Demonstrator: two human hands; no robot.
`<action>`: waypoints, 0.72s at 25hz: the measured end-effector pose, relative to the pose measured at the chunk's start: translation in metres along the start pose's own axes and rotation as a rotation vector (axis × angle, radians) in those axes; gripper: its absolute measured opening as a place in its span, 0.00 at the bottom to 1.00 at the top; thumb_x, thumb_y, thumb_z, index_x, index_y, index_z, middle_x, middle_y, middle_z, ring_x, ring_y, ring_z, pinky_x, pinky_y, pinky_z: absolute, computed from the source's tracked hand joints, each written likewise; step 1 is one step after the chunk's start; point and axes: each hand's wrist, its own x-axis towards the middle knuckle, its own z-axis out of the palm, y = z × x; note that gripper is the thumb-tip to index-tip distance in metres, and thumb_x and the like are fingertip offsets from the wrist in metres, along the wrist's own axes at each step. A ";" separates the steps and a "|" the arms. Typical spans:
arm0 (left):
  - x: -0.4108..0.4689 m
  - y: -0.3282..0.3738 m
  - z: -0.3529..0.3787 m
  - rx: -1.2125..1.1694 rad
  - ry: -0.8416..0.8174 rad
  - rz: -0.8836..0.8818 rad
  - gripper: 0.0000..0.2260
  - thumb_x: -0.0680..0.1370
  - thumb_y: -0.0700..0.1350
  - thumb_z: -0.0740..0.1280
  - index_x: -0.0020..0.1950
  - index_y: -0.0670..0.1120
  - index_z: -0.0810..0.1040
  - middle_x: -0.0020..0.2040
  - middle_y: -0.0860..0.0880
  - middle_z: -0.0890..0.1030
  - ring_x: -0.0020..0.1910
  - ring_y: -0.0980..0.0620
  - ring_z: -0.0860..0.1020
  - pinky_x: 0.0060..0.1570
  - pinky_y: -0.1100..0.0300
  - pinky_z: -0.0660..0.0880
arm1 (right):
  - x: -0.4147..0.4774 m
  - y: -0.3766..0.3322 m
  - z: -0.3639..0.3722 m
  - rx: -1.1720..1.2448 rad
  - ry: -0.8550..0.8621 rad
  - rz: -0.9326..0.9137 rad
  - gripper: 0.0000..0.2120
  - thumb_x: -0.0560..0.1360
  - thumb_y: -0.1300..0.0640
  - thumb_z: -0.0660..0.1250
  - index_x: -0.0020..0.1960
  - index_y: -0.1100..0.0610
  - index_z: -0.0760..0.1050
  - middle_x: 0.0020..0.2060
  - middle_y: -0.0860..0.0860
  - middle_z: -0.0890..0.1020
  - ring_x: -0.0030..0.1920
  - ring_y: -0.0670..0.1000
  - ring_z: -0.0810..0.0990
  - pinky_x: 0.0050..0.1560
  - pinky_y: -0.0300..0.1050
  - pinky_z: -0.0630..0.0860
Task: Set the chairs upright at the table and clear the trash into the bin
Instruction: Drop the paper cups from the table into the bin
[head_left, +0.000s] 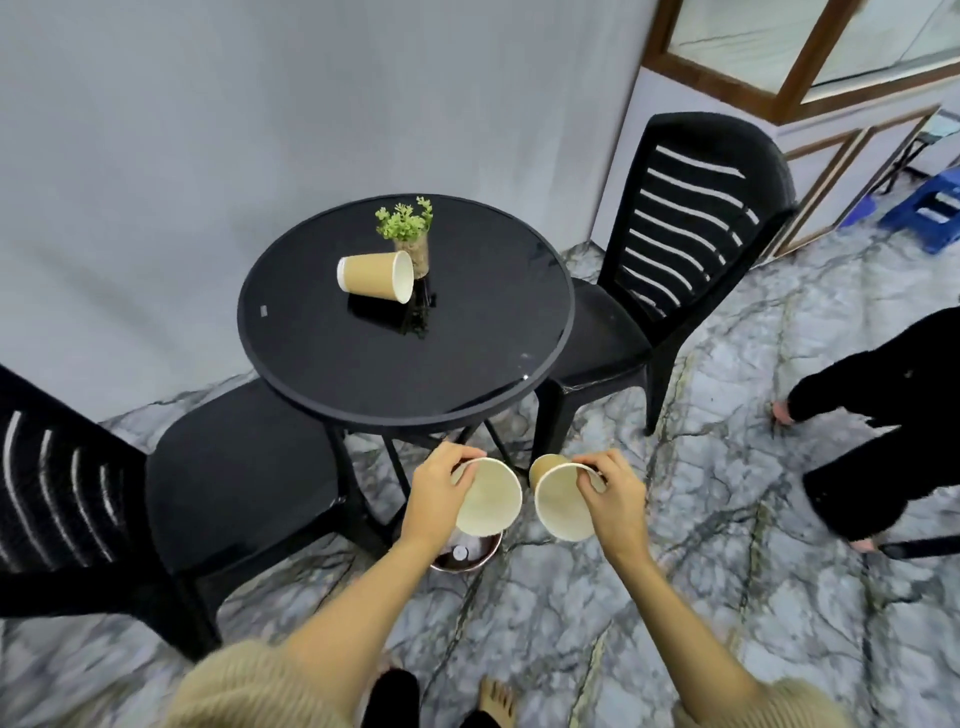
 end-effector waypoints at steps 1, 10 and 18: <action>-0.005 -0.008 -0.003 0.020 0.005 -0.017 0.08 0.75 0.35 0.65 0.49 0.44 0.81 0.46 0.52 0.80 0.48 0.56 0.77 0.48 0.81 0.67 | -0.004 0.002 0.006 -0.003 -0.033 0.005 0.08 0.71 0.69 0.65 0.44 0.59 0.79 0.40 0.50 0.76 0.43 0.50 0.75 0.42 0.25 0.66; 0.007 -0.088 -0.008 0.118 -0.024 -0.140 0.15 0.75 0.35 0.64 0.42 0.56 0.78 0.42 0.62 0.74 0.44 0.65 0.75 0.46 0.75 0.69 | -0.013 0.030 0.092 -0.029 -0.214 0.076 0.15 0.70 0.70 0.65 0.40 0.50 0.77 0.38 0.47 0.76 0.44 0.39 0.76 0.43 0.29 0.68; 0.059 -0.241 0.076 0.121 0.041 -0.209 0.09 0.74 0.33 0.66 0.45 0.45 0.83 0.41 0.61 0.75 0.43 0.66 0.74 0.47 0.83 0.65 | 0.022 0.150 0.228 -0.070 -0.239 0.086 0.08 0.70 0.69 0.65 0.45 0.61 0.80 0.39 0.47 0.76 0.43 0.50 0.76 0.43 0.30 0.66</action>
